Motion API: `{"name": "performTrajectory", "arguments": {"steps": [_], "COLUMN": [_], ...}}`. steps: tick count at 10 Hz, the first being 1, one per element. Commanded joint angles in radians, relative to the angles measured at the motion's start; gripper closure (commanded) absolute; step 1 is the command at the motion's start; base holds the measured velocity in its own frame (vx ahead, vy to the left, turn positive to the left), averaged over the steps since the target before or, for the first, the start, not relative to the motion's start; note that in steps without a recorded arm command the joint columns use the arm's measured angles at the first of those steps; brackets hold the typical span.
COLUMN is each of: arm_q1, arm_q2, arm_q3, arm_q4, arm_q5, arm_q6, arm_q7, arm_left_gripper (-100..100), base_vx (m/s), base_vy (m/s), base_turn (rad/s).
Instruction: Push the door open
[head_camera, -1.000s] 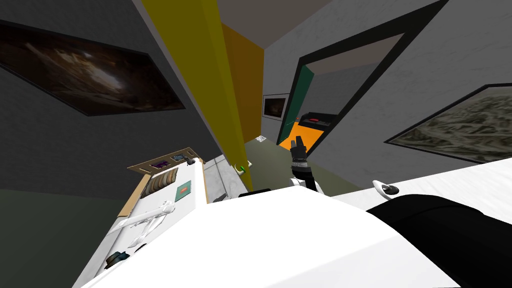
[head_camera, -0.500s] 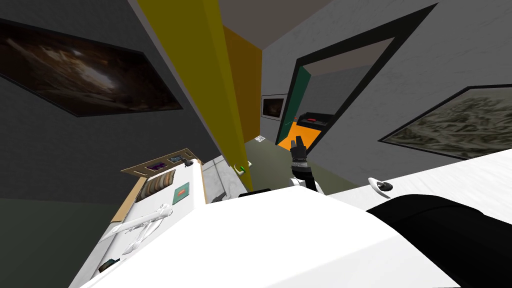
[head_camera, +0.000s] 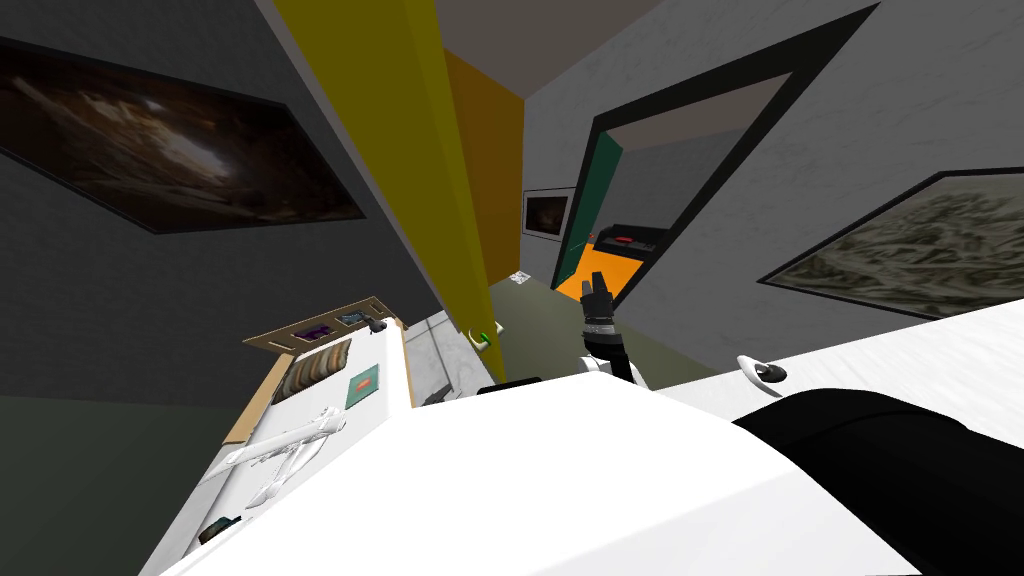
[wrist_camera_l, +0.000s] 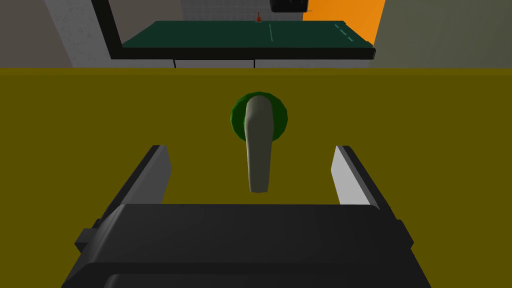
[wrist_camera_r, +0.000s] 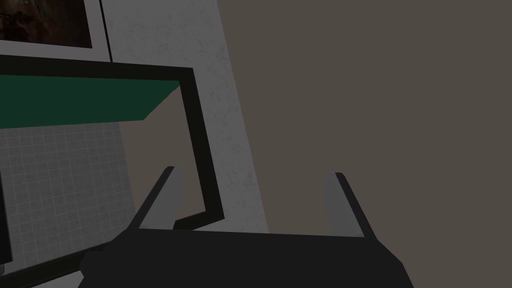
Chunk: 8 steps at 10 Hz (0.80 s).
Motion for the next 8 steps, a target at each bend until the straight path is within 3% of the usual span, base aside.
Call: {"name": "performTrajectory", "arguments": {"steps": [1, 8], "arm_q1": [0.000, -0.005], "arm_q2": [0.000, -0.003], "arm_q3": [0.000, 0.016], "arm_q4": [0.000, 0.005], "arm_q5": [0.000, 0.012], "arm_q6": [0.000, 0.013], "arm_q7": [0.000, 0.011], "arm_left_gripper": [-100, -100], "base_vx": [0.012, 0.003], "base_vy": [-0.020, 0.003], "base_turn": [0.016, -0.024]}}
